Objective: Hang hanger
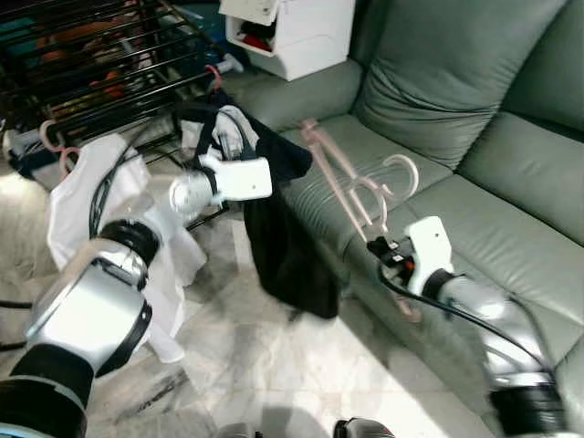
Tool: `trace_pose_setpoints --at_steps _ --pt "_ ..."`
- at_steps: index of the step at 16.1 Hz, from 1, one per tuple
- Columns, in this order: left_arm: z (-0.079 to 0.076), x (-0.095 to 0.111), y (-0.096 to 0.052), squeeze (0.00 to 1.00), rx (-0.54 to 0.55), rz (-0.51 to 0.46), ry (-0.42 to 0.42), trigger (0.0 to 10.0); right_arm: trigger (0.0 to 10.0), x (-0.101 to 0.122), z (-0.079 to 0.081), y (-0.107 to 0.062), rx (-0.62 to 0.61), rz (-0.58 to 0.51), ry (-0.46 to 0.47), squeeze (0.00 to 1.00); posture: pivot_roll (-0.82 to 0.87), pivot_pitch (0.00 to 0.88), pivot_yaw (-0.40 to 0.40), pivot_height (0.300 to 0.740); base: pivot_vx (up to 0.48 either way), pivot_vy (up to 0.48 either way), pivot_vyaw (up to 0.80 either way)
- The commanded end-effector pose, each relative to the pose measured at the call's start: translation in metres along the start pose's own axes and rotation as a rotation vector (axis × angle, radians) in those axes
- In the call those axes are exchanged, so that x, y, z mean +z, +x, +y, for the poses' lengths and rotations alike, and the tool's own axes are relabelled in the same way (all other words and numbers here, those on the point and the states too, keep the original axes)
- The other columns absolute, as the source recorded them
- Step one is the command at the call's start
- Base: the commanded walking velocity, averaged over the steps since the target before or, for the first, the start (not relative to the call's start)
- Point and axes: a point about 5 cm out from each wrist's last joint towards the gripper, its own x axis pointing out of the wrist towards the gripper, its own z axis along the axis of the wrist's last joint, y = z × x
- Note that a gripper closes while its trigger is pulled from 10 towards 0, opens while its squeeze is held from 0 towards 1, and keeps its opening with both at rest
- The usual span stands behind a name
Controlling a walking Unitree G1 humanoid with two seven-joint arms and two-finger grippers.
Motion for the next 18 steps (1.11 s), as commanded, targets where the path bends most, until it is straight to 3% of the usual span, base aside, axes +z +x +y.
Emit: trace_pose_setpoints --at_steps 1,4,8,10,12,15,18 --pt "0.008 -0.006 -0.002 0.00 0.021 0.036 -0.004 10.0 10.0 0.012 0.004 -0.002 0.064 -0.029 -0.021 0.00 -0.11 0.000 0.087 0.740 0.000 0.000 0.00" --pt "0.008 -0.010 -0.003 0.00 0.039 0.059 -0.032 10.0 10.0 0.020 -0.005 -0.015 0.160 -0.003 -0.062 0.00 -0.11 0.000 0.089 0.740 0.000 0.000 0.00" --pt "0.011 -0.008 -0.002 0.00 0.084 0.047 -0.038 10.0 10.0 0.008 -0.005 -0.034 0.289 0.110 -0.074 0.00 -0.12 0.002 0.087 0.740 0.000 0.000 0.00" --pt "0.013 -0.007 -0.002 0.00 0.095 0.031 -0.050 10.0 10.0 0.004 -0.004 -0.037 0.314 0.130 -0.070 0.00 -0.12 0.003 0.087 0.740 0.000 0.000 0.00" --pt "0.017 0.003 -0.002 0.00 0.098 -0.058 -0.093 10.0 10.0 0.002 -0.009 -0.039 0.293 0.145 -0.077 0.00 -0.12 0.004 0.086 0.740 0.000 0.000 0.00" --pt "0.009 0.005 -0.005 0.00 0.017 -0.118 -0.056 10.0 10.0 0.001 -0.012 -0.042 0.309 0.171 -0.082 0.00 -0.12 0.003 0.086 0.740 0.000 0.000 0.00" --pt "0.020 0.003 -0.008 0.00 0.059 -0.139 -0.089 10.0 10.0 -0.009 -0.015 -0.048 0.296 0.224 -0.083 0.00 -0.12 0.008 0.085 0.740 0.000 0.000 0.00"
